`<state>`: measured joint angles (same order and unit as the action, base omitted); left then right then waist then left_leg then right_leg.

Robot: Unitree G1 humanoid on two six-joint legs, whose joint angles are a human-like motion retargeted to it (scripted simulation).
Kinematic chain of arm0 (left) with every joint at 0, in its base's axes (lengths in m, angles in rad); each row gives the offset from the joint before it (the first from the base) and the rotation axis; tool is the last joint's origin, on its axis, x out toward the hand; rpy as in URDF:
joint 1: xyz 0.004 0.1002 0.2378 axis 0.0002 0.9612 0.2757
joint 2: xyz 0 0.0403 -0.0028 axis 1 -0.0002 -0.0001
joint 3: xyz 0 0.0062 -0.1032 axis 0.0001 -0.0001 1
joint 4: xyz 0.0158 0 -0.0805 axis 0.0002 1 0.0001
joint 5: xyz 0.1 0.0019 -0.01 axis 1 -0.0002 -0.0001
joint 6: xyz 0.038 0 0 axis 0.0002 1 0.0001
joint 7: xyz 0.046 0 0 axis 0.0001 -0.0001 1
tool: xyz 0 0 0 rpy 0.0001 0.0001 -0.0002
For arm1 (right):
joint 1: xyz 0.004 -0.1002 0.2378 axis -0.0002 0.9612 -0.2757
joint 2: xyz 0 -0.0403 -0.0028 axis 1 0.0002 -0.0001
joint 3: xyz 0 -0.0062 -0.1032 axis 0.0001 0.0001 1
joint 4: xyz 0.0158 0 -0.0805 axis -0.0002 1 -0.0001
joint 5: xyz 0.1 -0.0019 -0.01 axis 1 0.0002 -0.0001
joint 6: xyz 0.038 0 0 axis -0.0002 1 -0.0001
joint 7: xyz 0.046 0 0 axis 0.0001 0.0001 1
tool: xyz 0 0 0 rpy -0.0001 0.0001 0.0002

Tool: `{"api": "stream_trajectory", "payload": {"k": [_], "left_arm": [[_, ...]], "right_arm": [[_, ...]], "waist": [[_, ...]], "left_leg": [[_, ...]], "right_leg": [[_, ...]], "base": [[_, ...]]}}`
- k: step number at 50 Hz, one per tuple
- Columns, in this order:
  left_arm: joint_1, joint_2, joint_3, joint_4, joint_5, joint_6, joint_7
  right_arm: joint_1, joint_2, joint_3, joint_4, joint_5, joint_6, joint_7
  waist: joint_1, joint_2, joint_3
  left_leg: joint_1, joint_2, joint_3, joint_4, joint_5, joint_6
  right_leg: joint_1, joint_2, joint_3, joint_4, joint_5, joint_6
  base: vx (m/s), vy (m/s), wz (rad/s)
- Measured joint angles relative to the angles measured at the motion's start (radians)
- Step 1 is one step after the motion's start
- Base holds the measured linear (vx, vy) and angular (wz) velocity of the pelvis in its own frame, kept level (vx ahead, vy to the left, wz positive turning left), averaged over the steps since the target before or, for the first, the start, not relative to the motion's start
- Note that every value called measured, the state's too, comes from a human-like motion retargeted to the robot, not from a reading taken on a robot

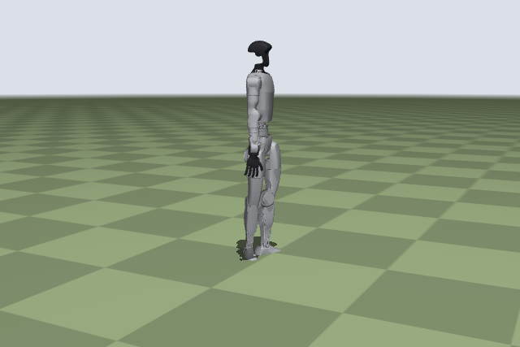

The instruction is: Upper body actions

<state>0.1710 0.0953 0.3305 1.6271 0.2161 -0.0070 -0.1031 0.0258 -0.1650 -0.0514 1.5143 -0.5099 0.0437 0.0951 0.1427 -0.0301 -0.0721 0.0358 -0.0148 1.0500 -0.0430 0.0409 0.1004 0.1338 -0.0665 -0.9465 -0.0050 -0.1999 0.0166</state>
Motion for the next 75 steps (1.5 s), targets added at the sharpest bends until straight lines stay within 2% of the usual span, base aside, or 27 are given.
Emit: {"api": "stream_trajectory", "payload": {"k": [10,14,17,20,23,25,30,33,35,36,37,38,40,43,50,57,66,70,72,75], "left_arm": [[-0.021,-0.008,0.002,-0.054,0.013,-0.002,-0.017],[-0.037,-0.014,-0.015,-0.073,0.018,-0.006,-0.03],[-0.053,-0.02,-0.033,-0.075,0.025,-0.007,-0.036],[-0.076,-0.026,-0.048,-0.077,0.03,-0.01,-0.042],[-0.104,-0.015,-0.058,-0.074,0.042,-0.007,-0.052],[-0.121,-0.005,-0.061,-0.069,0.054,-0.004,-0.045],[-0.137,0.012,-0.074,-0.07,0.049,-0.002,-0.04],[-0.141,0.021,-0.071,-0.074,0.051,0.002,-0.055],[-0.14,0.027,-0.069,-0.072,0.054,0.003,-0.059],[-0.137,0.03,-0.071,-0.068,0.053,0.004,-0.06],[-0.136,0.033,-0.073,-0.063,0.052,0.007,-0.061],[-0.139,0.038,-0.073,-0.055,0.052,0.011,-0.062],[-0.136,0.038,-0.072,-0.045,0.058,0.017,-0.058],[-0.125,0.016,-0.061,-0.034,0.045,0.01,-0.029],[-0.076,-0.009,-0.015,-0.003,0.012,0.01,-0.037],[-0.088,0.008,-0.041,0.009,0.012,0.022,-0.039],[-0.094,0.002,-0.042,-0.033,-0.006,-0.016,-0.027],[-0.098,-0.013,-0.026,-0.032,-0.039,-0.028,-0.026],[-0.097,-0.017,-0.028,-0.028,-0.052,-0.032,-0.026],[-0.095,-0.017,-0.038,-0.025,-0.053,-0.037,-0.022]], "right_arm": [[0.01,0.034,0.029,-0.046,0.01,-0.036,0.032],[0.02,0.029,0.027,-0.032,-0.012,-0.04,0.024],[0.037,0.022,0.026,-0.027,-0.002,-0.045,0.01],[0.046,0.011,0.024,-0.02,0.014,-0.048,-0.001],[0.04,0.008,0.017,0.002,0.022,-0.043,-0.011],[0.038,0.012,0.01,0.013,0.03,-0.041,-0.02],[0.052,0.02,0.014,0.009,0.041,-0.045,-0.028],[0.049,0.025,0.025,0.006,0.03,-0.044,-0.03],[0.047,0.028,0.029,0.007,0.024,-0.043,-0.028],[0.05,0.031,0.03,0.006,0.021,-0.043,-0.026],[0.051,0.034,0.03,0.005,0.016,-0.042,-0.021],[0.05,0.036,0.03,0.004,0.011,-0.04,-0.014],[0.052,0.041,0.023,-0.002,-0.002,-0.036,0.0],[0.046,0.041,0.019,-0.022,-0.019,-0.038,0.002],[0.024,0.039,0.045,-0.059,-0.057,-0.046,0.01],[0.021,0.047,0.047,-0.076,-0.045,-0.053,0.036],[0.024,0.039,0.053,-0.033,-0.085,-0.043,0.041],[0.012,0.031,0.047,-0.023,-0.087,-0.041,0.036],[0.006,0.026,0.042,-0.027,-0.086,-0.042,0.035],[0.003,0.019,0.045,-0.041,-0.077,-0.05,0.038]], "waist": [[0.089,-0.043,0.016],[0.078,-0.03,0.01],[0.043,0.02,0.007],[0.003,0.098,0.025],[-0.009,0.092,0.042],[-0.023,0.073,0.042],[-0.059,0.035,0.055],[-0.077,-0.007,0.074],[-0.081,-0.033,0.089],[-0.078,-0.038,0.096],[-0.069,-0.042,0.101],[-0.05,-0.048,0.102],[-0.029,-0.046,0.104],[0.015,-0.041,0.099],[-0.003,-0.022,0.062],[-0.001,-0.026,0.07],[-0.019,-0.051,0.07],[0.002,-0.067,0.074],[0.015,-0.065,0.076],[0.056,-0.044,0.09]], "left_leg": [[-0.049,-0.032,-0.216,0.079,-0.079,0.044],[-0.05,-0.039,-0.273,0.083,-0.093,0.058],[-0.042,-0.004,-0.322,0.081,-0.09,0.068],[-0.024,0.067,-0.388,0.084,-0.079,0.069],[-0.019,0.051,-0.412,0.069,-0.06,0.079],[-0.035,0.03,-0.454,0.063,-0.047,0.088],[-0.061,-0.005,-0.568,0.069,-0.023,0.1],[-0.052,-0.057,-0.626,0.062,-0.014,0.107],[-0.037,-0.093,-0.66,0.059,-0.011,0.11],[-0.025,-0.1,-0.677,0.059,-0.011,0.109],[-0.016,-0.105,-0.689,0.061,-0.012,0.107],[-0.014,-0.107,-0.689,0.064,-0.013,0.104],[-0.008,-0.107,-0.712,0.075,-0.015,0.1],[-0.009,-0.107,-0.72,0.083,-0.021,0.096],[-0.02,-0.094,-0.762,0.091,-0.021,0.082],[-0.024,-0.084,-0.799,0.107,-0.016,0.066],[-0.059,-0.065,-0.771,0.256,-0.073,0.025],[-0.092,-0.053,-0.74,0.363,-0.045,0.02],[-0.108,-0.073,-0.841,0.384,-0.035,0.011],[-0.097,-0.132,-1.113,0.341,-0.013,-0.091]], "right_leg": [[0.053,-0.049,-0.097,0.026,0.008,0.046],[0.081,-0.071,-0.163,0.087,0.056,0.042],[0.098,-0.082,-0.214,0.191,0.155,-0.012],[0.088,-0.114,-0.193,0.391,0.21,-0.125],[-0.026,-0.151,0.051,0.556,0.192,-0.08],[-0.115,-0.103,0.247,0.579,0.163,-0.035],[-0.167,-0.006,0.421,0.377,0.093,-0.045],[-0.194,0.036,0.585,0.242,0.066,-0.04],[-0.206,0.048,0.681,0.165,0.077,-0.021],[-0.205,0.056,0.69,0.131,0.122,-0.05],[-0.197,0.052,0.675,0.115,0.141,-0.064],[-0.176,0.025,0.612,0.133,0.111,-0.051],[-0.149,0.008,0.481,0.118,0.126,-0.051],[-0.122,0.01,0.461,0.077,0.135,-0.04],[-0.105,0.029,0.457,0.048,0.124,-0.041],[-0.091,0.039,0.445,0.062,0.087,-0.058],[-0.109,0.027,0.521,0.088,0.078,-0.06],[-0.149,0.002,0.603,0.11,0.1,-0.054],[-0.17,0.001,0.653,0.119,0.114,-0.051],[-0.195,0.038,0.754,0.131,0.141,-0.055]], "base": [[0.22,0.17,0.48],[0.29,0.24,0.92],[0.24,0.21,1.37],[0.23,0.17,1.39],[0.16,0.06,1.0],[0.11,-0.03,1.15],[0.15,-0.09,1.24],[0.11,-0.1,1.14],[0.11,-0.08,1.01],[0.18,-0.12,0.84],[0.19,-0.11,0.5],[0.15,-0.07,0.37],[0.11,-0.06,0.39],[0.05,-0.05,0.23],[0.05,-0.05,0.3],[-0.02,-0.11,0.25],[-0.02,-0.06,-0.13],[-0.05,-0.01,-1.3],[-0.04,0.02,-1.78],[-0.03,0.04,-2.44]]}}
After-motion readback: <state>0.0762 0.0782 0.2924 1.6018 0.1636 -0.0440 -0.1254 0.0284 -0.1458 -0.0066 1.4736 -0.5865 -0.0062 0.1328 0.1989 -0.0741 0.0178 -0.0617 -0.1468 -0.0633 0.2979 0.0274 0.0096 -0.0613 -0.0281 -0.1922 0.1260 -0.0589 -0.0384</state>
